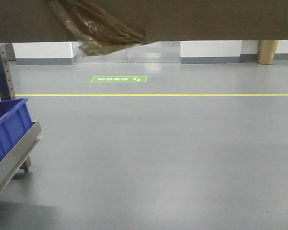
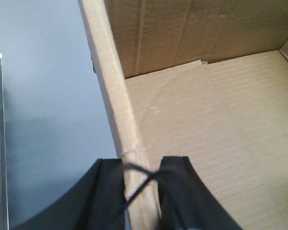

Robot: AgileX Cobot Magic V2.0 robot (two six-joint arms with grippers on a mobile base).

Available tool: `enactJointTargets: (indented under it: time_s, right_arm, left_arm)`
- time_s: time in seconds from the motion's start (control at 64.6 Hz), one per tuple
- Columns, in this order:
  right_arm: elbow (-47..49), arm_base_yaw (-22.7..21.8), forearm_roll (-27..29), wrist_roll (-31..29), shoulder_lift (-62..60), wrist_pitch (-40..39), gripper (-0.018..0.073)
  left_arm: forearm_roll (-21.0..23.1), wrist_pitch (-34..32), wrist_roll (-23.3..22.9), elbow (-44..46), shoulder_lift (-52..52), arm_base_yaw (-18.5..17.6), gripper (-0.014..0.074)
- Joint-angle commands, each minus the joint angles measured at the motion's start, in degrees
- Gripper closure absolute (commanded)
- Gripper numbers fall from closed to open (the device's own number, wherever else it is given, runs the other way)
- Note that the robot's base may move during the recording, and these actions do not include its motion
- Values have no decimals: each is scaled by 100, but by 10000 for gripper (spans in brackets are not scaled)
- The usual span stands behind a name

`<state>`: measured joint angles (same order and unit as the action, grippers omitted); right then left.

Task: Grab carton from right shelf to conveyor
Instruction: 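Hold the carton with both grippers while driving toward the red conveyor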

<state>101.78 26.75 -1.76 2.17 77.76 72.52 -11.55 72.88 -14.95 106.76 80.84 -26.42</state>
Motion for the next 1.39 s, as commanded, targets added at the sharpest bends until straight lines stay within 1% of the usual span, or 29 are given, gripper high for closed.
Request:
enactJointTargets:
  time_s: [0.0,0.604,0.975,1.378]
  right_arm:
    - [10,14,84,-67,-16,-256,626]
    - [10,14,84,-67,-16,-317,626]
    - [10,14,84,-67,-16,-1242,626]
    - [10,14,84,-67,-16,-1959,626]
  left_arm:
    - [330,-335,121,69,-55,-81,605]
    - [234,-347,121,69,-55,-81,605]
    - [192,-347,121,69,-55,-81,605]
    - [170,-347,121,69,-55,-81,605]
